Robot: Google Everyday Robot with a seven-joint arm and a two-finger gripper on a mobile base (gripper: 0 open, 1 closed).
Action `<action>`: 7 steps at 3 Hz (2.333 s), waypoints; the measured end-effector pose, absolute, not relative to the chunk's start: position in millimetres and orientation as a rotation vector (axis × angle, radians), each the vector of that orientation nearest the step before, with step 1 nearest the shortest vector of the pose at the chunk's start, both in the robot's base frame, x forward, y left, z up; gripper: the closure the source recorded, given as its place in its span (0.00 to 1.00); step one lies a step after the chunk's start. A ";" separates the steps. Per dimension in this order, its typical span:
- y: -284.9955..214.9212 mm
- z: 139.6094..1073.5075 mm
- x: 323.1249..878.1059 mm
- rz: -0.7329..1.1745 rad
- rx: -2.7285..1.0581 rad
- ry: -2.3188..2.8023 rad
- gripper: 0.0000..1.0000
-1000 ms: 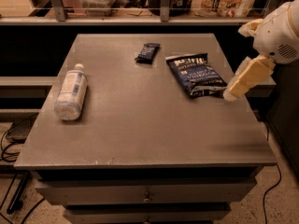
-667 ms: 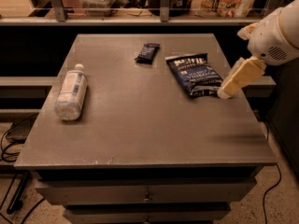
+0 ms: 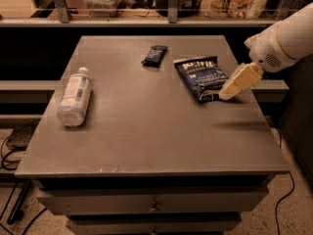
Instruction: Move blue chip bag near blue plastic bottle
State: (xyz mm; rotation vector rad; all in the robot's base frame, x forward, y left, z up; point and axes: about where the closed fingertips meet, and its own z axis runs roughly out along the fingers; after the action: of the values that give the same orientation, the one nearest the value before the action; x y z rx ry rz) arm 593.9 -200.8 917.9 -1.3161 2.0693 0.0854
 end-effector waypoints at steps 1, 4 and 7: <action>-203.9 882.9 621.4 0.178 -1.267 2.095 0.00; -178.0 848.7 634.0 0.299 -1.290 2.101 0.43; -97.0 933.2 616.6 0.169 -1.498 1.881 1.00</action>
Offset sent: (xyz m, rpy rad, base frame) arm 0.0573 0.0035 -0.0690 0.1292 0.0889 0.0035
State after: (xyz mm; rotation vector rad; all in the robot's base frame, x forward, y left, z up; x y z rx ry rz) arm 616.6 -97.0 933.2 -1.4980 1.8806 0.1692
